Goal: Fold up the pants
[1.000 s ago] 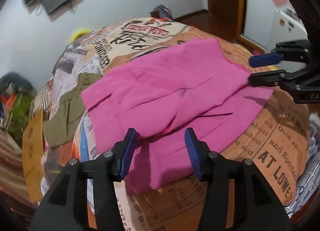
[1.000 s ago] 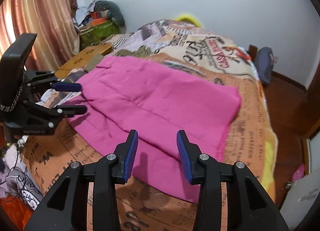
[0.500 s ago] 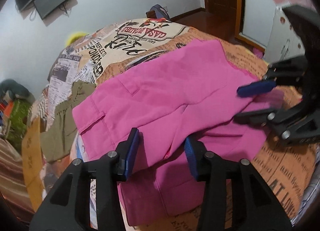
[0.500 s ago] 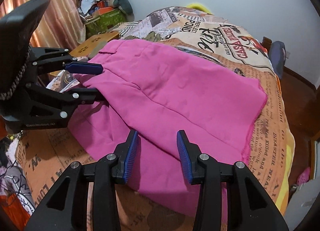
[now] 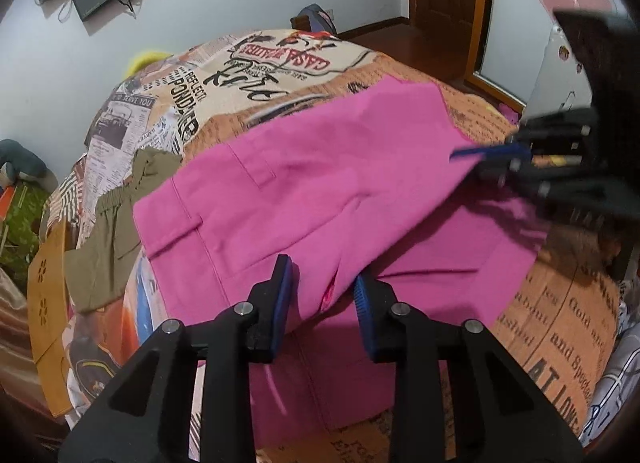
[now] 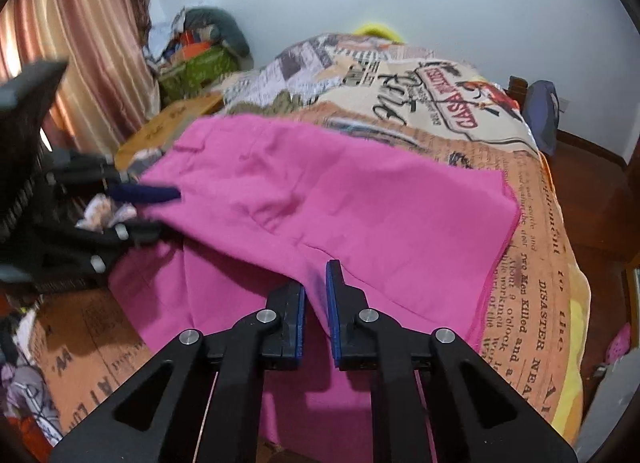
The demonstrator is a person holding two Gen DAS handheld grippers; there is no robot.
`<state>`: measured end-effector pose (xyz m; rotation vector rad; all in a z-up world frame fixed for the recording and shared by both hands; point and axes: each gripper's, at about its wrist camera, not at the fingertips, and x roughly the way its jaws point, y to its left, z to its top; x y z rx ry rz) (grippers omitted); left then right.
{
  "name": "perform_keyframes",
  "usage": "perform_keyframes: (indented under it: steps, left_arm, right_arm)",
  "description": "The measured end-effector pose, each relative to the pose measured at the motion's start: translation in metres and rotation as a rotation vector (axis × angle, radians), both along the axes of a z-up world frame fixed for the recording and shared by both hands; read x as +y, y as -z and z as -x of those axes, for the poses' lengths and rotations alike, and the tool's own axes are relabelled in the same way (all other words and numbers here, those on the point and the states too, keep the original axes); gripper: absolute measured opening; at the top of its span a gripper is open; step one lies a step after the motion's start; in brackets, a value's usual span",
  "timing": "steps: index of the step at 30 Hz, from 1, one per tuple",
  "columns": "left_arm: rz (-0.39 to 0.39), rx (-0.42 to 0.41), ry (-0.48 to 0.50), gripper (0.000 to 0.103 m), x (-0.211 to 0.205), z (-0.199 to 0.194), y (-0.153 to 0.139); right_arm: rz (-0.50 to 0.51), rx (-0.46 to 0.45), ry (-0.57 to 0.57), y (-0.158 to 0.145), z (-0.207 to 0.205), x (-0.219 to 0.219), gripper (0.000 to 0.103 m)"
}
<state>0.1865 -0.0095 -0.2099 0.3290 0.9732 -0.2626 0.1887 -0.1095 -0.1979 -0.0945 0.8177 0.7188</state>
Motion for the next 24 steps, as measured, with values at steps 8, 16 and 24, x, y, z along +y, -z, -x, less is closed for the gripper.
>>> perform_keyframes:
  steps: [8, 16, 24]
  left_arm:
    - [-0.080, -0.060, -0.020, 0.013, -0.001, 0.009, -0.004]
    - [-0.026, -0.060, -0.006, 0.013, 0.000, 0.032, -0.018]
    - [-0.019, -0.036, -0.006, 0.013, -0.007, 0.054, -0.009]
  right_arm:
    - [0.001, -0.041, -0.024, -0.013, 0.008, 0.001, 0.006]
    - [0.026, -0.043, -0.047, -0.015, 0.023, -0.004, 0.006]
    - [0.074, -0.022, -0.058, -0.003, 0.038, -0.007, 0.006]
